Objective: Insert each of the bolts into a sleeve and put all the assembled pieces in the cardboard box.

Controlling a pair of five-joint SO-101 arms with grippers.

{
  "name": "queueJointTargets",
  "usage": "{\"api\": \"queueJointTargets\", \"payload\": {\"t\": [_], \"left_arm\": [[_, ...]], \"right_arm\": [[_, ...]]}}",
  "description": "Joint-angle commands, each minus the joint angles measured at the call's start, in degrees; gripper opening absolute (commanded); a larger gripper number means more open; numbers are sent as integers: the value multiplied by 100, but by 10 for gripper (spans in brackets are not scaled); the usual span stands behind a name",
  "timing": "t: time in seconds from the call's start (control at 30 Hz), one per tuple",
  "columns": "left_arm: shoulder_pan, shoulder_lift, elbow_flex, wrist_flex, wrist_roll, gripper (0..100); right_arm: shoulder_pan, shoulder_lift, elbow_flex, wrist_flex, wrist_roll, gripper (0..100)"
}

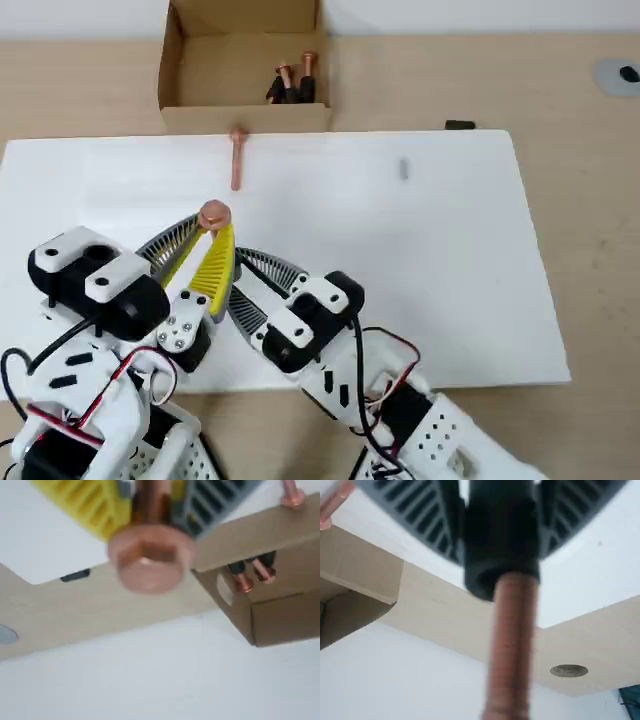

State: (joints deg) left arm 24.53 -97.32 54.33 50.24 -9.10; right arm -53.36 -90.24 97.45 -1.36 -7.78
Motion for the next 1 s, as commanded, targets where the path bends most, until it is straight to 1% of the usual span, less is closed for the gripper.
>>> {"api": "queueJointTargets", "payload": {"t": [0.0, 0.37, 0.57, 0.63, 0.8, 0.97], "left_arm": [[-105, 22, -70, -246, -53, 6], [-105, 22, -9, -246, -18, 6], [-105, 22, 255, -255, -18, 6], [-114, 22, 422, -422, -35, 6], [-571, 22, 686, -949, -18, 6], [-615, 22, 642, -809, -44, 7]], "right_arm": [[-110, -40, -4, -18, -53, 9], [-110, -40, -4, -18, -53, 9], [-110, -40, -4, -18, -53, 9], [-110, -40, -4, -18, -53, 9], [-110, -40, -4, -9, -53, 9], [-110, -40, -4, -9, -53, 9]]}}
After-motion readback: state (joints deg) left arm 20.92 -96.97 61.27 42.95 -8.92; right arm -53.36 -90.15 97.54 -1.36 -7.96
